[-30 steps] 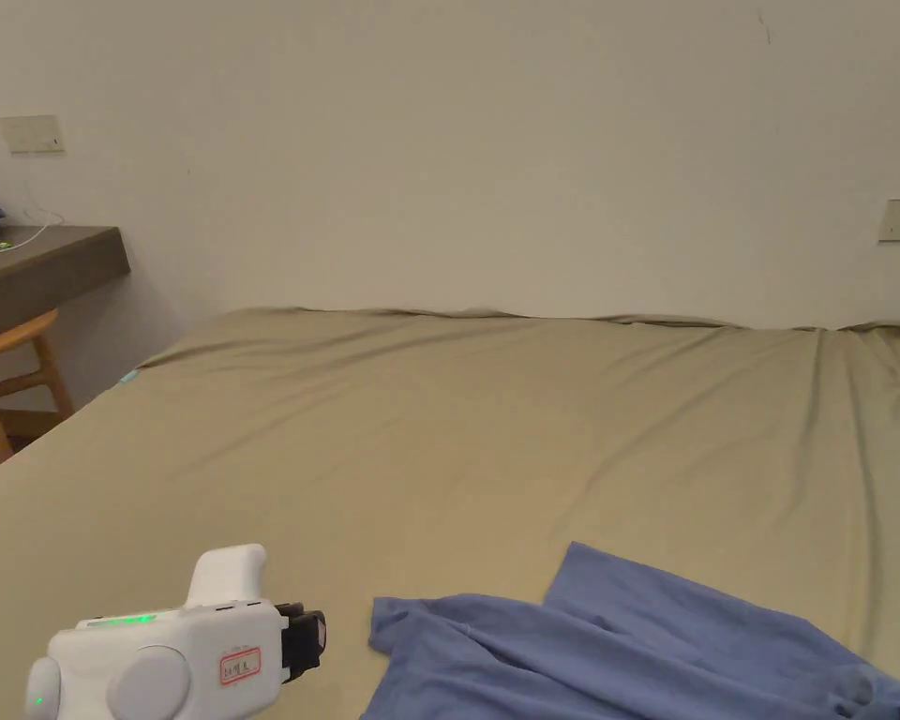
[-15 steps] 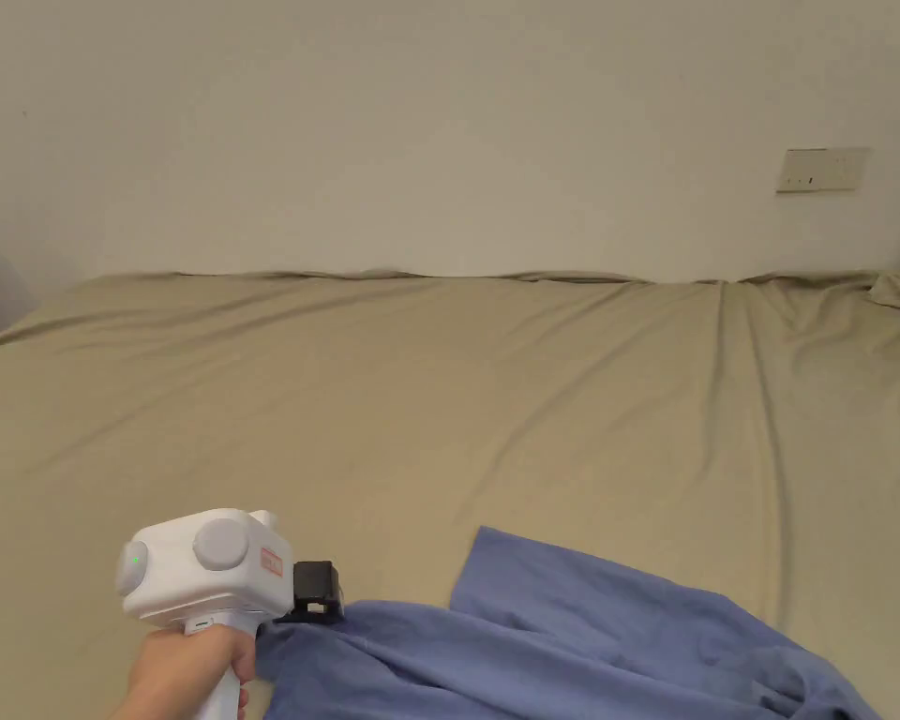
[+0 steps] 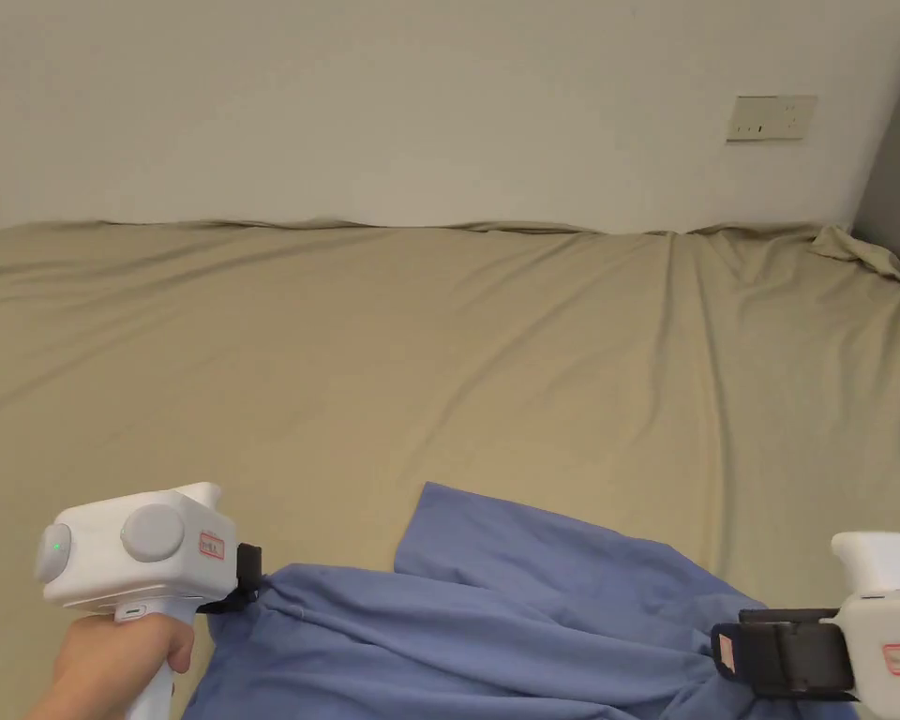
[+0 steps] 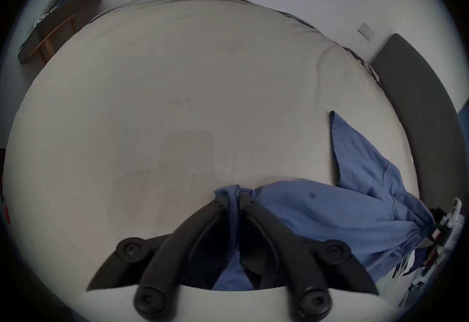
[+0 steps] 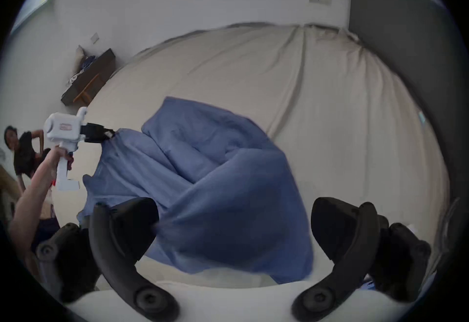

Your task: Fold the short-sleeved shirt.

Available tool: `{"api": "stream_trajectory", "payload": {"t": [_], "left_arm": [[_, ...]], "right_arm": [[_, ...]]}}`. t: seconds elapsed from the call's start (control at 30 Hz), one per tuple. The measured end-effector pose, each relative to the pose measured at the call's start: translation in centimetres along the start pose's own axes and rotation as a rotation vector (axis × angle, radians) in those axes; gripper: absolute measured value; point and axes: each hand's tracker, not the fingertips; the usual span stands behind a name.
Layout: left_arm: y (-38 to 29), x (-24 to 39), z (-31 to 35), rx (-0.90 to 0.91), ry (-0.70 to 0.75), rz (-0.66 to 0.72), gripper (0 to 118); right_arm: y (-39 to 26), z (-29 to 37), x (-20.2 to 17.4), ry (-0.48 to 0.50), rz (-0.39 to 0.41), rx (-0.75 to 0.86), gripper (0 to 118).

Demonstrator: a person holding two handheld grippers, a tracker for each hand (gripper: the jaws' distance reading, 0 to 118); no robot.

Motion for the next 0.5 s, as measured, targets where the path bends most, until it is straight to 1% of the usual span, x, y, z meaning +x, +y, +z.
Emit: {"api": "stream_trajectory", "payload": {"t": [0.03,0.1,0.13,0.2,0.23,0.27,0.33,0.4,0.47,0.5], "left_arm": [[0.0,-0.1,0.1,0.001,-0.010,0.007,6],[-0.1,-0.3,0.3,0.011,-0.028,0.005,6],[-0.1,-0.3,0.4,0.019,-0.039,-0.001,6],[0.0,-0.4,0.9,0.045,-0.065,0.001,5],[0.1,-0.6,1.1,0.065,-0.107,0.019,5],[0.2,-0.6,1.5,0.081,-0.125,0.037,5],[0.6,-0.4,3.2,0.147,-0.136,0.044,5],[1.0,-0.4,5.2,0.213,-0.172,0.039,5],[1.7,-0.3,7.3,0.261,-0.206,0.043,4],[2.1,-0.4,8.6,0.294,-0.212,0.042,4]], "right_arm": [[-0.1,-1.3,0.7,0.012,-0.042,-0.027,118],[-0.2,-2.3,0.5,0.003,-0.091,-0.086,118],[-0.5,-2.4,0.7,0.011,-0.106,-0.093,108],[-1.2,-1.7,0.3,0.004,-0.121,-0.065,24],[-1.6,-1.3,0.1,-0.009,-0.142,-0.040,19],[-1.7,-0.8,-0.1,-0.015,-0.134,-0.021,19],[-1.7,0.4,-0.8,-0.008,-0.089,0.040,19],[-1.3,1.9,-1.5,0.010,-0.071,0.106,19],[-0.6,4.0,-2.6,0.022,-0.027,0.186,19],[-0.1,5.0,-3.2,0.038,-0.025,0.228,19]]}}
